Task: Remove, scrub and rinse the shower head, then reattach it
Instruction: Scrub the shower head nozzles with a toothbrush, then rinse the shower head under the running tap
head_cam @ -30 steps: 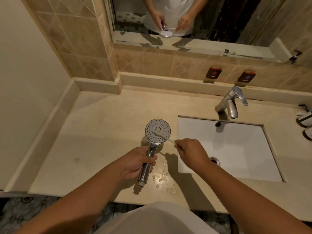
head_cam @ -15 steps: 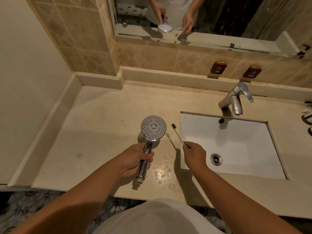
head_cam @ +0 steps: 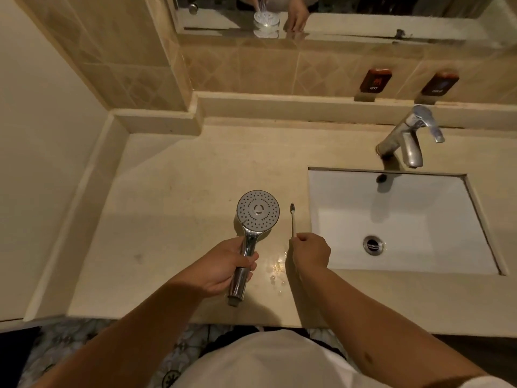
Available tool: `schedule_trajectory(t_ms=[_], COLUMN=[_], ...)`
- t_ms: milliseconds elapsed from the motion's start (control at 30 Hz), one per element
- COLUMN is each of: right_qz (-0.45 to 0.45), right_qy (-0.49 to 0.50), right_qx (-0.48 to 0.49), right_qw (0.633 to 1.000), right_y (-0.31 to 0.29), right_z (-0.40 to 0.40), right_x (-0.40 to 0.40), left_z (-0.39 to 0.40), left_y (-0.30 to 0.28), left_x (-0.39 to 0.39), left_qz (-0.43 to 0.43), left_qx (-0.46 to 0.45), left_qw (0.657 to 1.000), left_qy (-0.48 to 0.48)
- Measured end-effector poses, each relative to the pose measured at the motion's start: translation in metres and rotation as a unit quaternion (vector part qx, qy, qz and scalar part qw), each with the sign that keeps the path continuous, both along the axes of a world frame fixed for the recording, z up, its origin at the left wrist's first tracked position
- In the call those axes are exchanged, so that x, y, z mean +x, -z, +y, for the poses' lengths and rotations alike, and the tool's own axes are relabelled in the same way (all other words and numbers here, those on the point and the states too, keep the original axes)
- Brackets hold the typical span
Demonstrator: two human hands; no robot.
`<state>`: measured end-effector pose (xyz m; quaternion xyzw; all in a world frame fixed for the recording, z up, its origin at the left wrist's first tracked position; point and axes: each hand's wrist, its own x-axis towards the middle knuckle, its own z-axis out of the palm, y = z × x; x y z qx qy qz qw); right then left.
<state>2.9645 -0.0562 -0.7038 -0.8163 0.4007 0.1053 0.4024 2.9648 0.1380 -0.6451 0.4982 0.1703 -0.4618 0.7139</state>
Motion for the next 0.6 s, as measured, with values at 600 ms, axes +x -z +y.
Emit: schedule_trajectory(t_ms=[600], right_qz=[-0.007], right_qy=[0.007], right_qx=[-0.033], right_qw=[0.999], right_y=[0.005], right_z=[0.014], right_x=[-0.004], left_z=[0.018], left_y=[-0.004], left_x=[0.01], left_qz=[0.0], left_qx=[0.004], left_qw=[1.0], left_qy=[0.031])
